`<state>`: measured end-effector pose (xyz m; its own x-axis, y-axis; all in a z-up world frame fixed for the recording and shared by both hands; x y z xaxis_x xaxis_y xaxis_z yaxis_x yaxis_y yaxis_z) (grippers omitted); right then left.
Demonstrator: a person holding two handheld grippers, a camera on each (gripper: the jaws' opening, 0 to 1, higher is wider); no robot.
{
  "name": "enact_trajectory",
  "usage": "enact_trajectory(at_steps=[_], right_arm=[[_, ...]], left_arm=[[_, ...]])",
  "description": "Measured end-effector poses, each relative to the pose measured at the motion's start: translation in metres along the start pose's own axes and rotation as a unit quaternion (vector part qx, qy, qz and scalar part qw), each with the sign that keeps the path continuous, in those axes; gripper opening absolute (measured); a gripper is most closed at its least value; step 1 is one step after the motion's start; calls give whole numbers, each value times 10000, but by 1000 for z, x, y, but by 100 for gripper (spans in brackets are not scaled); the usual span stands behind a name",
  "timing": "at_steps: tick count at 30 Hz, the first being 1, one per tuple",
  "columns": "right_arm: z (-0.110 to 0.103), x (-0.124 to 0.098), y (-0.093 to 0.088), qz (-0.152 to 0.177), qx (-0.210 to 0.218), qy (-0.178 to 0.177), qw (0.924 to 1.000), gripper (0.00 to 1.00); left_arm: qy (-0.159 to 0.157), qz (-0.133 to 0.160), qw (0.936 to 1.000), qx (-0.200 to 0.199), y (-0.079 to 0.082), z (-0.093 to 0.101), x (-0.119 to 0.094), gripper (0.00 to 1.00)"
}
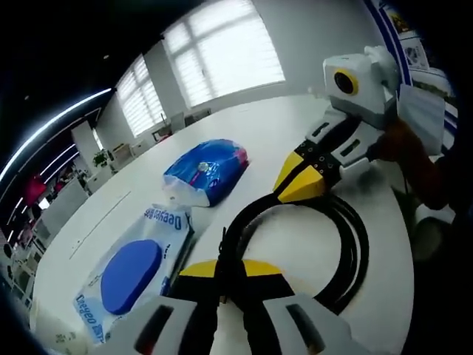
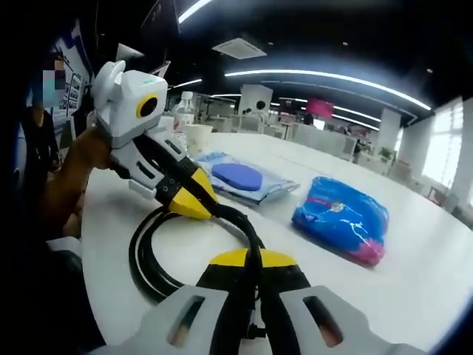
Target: Arrange the tabletop items into an orderly group along one side of the table until the central work area is clear of visible clutter.
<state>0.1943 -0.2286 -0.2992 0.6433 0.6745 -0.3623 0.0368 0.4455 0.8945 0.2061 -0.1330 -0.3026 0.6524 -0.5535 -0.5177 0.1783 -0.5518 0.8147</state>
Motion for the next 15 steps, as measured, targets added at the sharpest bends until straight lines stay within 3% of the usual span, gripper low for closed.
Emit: enact_trajectory(at_steps=[15], right_arm=[[5, -2, 2, -15, -38, -95, 9999, 1]], left_arm=[[-3, 25, 9999, 108, 7, -1, 1, 6]])
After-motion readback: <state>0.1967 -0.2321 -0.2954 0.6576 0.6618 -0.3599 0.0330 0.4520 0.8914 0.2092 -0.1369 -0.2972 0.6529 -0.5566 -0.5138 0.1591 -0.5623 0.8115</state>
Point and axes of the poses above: the point that each gripper's makers call its tool centre point, and the gripper's own axes: x roughly forward along the fingers, z roughly to its right, y roughly out of its top, the point moved 2 cm from there along -x, roughly backward along the fingers, and after that the axes turned 5 degrees about -x, right-handed, at the moved point
